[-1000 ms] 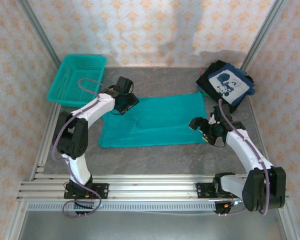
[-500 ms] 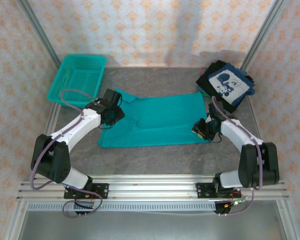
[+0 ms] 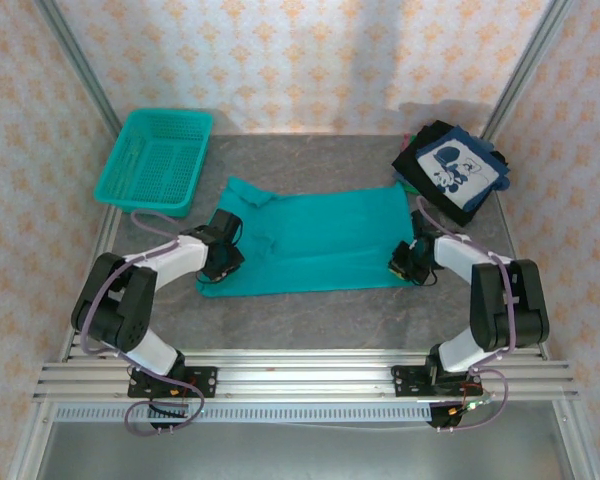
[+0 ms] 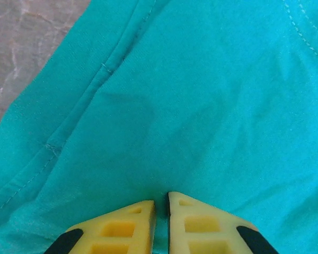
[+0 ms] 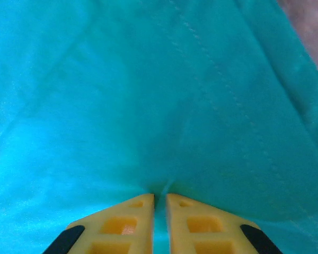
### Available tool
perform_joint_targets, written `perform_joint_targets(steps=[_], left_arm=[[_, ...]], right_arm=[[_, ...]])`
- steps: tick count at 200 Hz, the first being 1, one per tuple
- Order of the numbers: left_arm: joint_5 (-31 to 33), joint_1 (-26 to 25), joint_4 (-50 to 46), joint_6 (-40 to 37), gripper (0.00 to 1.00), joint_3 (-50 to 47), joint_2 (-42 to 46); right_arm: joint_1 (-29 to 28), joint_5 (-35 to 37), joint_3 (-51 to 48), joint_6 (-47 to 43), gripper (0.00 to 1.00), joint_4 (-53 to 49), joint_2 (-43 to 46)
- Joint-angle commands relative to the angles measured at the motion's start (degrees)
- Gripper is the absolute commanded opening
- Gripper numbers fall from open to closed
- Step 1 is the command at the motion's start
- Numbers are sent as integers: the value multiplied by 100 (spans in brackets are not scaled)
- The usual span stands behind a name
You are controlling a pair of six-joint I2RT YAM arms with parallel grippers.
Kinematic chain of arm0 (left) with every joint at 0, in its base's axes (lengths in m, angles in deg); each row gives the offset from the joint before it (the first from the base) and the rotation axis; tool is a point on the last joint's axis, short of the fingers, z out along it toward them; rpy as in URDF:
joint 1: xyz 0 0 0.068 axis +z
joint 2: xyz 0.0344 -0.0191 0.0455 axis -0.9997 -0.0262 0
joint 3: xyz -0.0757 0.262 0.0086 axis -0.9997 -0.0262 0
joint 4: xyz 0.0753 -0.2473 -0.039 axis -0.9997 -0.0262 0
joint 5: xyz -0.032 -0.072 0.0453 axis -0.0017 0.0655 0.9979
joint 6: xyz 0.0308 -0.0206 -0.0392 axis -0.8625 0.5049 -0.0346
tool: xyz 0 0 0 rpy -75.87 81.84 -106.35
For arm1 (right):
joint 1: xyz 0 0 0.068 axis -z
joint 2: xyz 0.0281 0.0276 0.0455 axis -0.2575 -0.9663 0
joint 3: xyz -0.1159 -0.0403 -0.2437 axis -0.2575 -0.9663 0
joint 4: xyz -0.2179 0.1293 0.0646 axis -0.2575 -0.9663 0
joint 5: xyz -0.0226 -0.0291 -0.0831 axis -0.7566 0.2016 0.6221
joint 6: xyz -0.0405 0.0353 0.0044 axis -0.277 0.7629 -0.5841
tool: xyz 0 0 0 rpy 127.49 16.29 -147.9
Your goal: Fold and stack the t-shirts
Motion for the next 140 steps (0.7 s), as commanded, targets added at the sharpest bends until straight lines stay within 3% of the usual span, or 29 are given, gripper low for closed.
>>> perform_joint_targets(steps=[1,43,79,92,119,140], left_arm=[[94,42,-345,177,13,-509,107],[-123,-125,-376,327,14,-1070,747],[-171,-302,-1071,440,17,-915,1713],[-91,-303,-1436,428,24,-537,2060],[45,-183,-1877,76,57,712,2005],[-276,207,-1913,-298,63,1760,1247]], right_arm=[[-33,412,-371,189,13,-317,258],[-30,361,-898,421,12,-672,852],[-34,266,-1026,530,16,-991,1623],[-30,267,-833,519,20,-1125,1853],[-34,8,-152,367,38,-1349,2071],[-34,-174,418,100,59,-1434,2067]])
